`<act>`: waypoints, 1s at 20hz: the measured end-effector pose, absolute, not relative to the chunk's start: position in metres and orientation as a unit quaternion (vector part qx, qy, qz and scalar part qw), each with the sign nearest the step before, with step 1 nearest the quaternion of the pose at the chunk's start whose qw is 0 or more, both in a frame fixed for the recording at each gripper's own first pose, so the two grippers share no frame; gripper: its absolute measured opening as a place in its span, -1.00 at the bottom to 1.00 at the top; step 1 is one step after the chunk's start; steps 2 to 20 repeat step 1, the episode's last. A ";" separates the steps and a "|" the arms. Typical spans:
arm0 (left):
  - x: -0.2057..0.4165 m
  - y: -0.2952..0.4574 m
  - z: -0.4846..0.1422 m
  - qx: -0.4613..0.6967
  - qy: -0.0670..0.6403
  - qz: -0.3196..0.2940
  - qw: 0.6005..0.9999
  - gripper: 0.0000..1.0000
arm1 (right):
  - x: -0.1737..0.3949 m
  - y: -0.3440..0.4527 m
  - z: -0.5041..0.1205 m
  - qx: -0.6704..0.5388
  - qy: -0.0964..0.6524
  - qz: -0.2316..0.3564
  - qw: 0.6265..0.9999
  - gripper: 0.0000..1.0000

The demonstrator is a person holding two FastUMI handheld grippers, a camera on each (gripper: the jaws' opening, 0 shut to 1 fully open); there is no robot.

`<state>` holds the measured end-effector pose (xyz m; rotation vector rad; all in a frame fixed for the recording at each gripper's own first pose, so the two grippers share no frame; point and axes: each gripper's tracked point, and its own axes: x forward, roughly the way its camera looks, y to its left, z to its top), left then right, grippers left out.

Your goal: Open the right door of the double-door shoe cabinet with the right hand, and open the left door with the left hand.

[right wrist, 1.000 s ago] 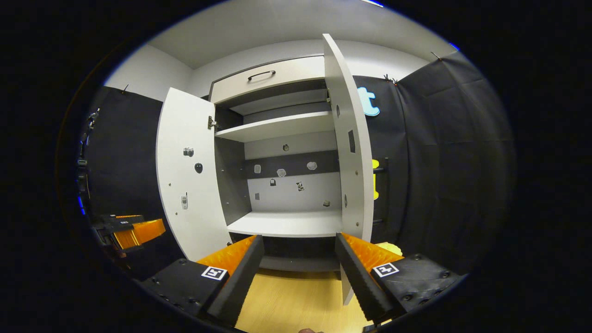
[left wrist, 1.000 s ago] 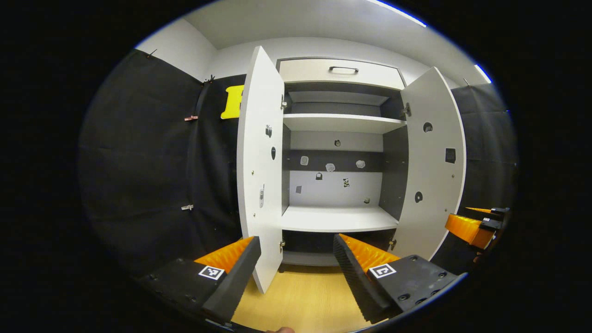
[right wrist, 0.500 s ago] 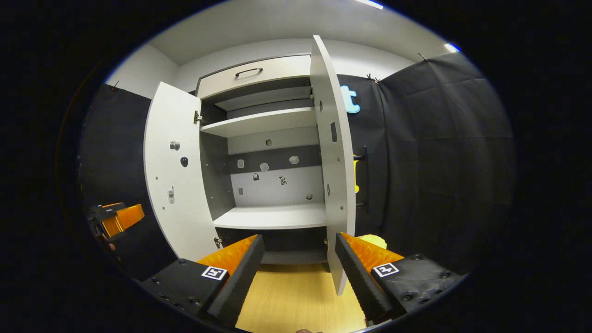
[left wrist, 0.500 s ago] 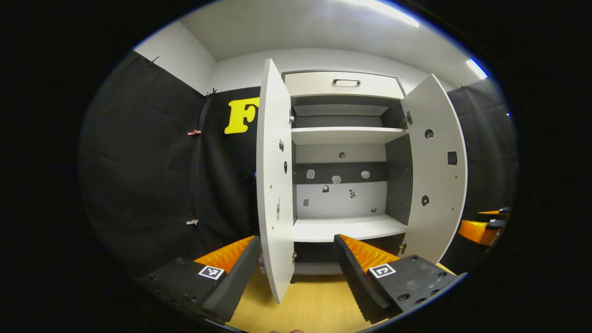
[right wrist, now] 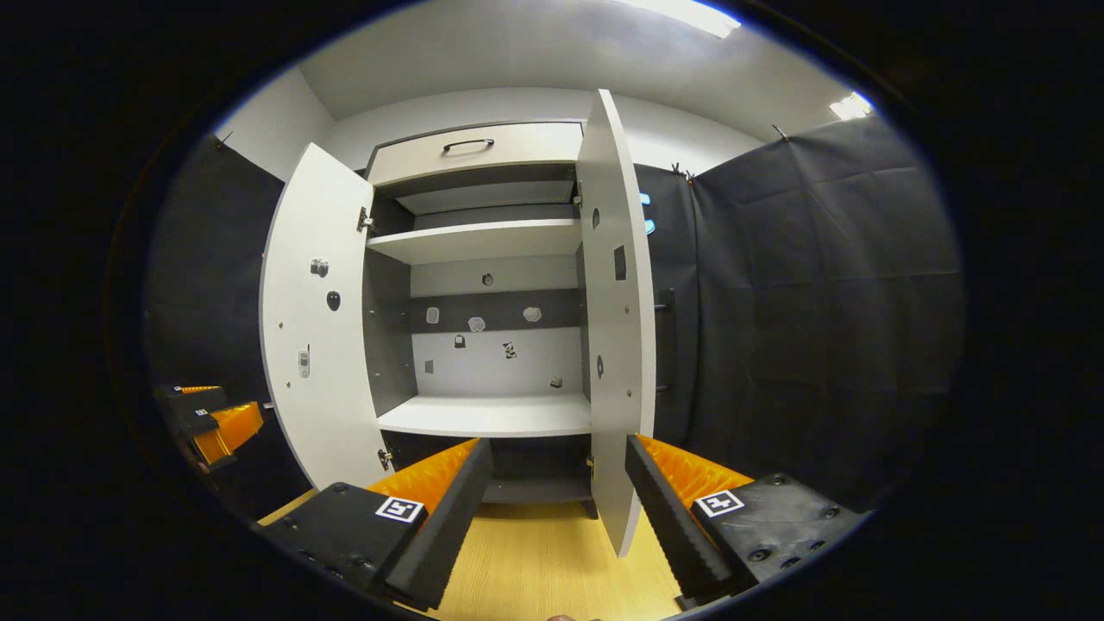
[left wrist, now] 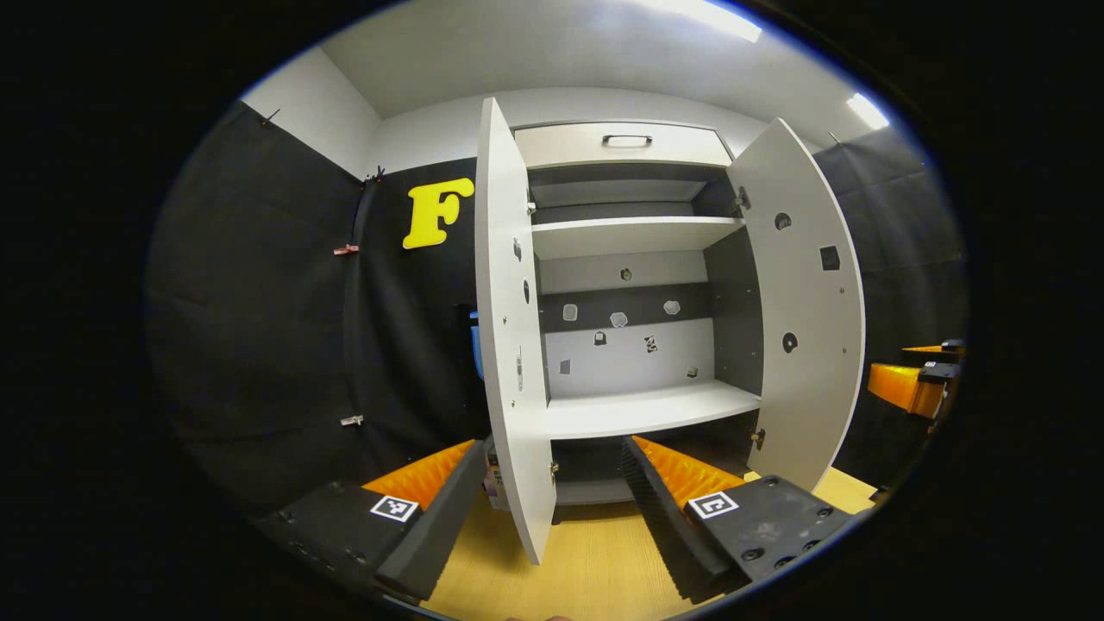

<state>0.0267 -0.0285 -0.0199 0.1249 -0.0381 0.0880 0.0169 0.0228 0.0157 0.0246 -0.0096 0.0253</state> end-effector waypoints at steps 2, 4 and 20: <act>0.027 -0.032 -0.025 0.056 -0.015 0.036 0.998 0.96 | 0.015 0.025 0.013 0.014 -0.003 0.011 1.000 0.96; 0.027 -0.032 -0.025 0.056 -0.015 0.036 0.998 0.96 | 0.015 0.025 0.013 0.014 -0.003 0.011 1.000 0.96; 0.027 -0.032 -0.025 0.056 -0.015 0.036 0.998 0.96 | 0.015 0.025 0.013 0.014 -0.003 0.011 1.000 0.96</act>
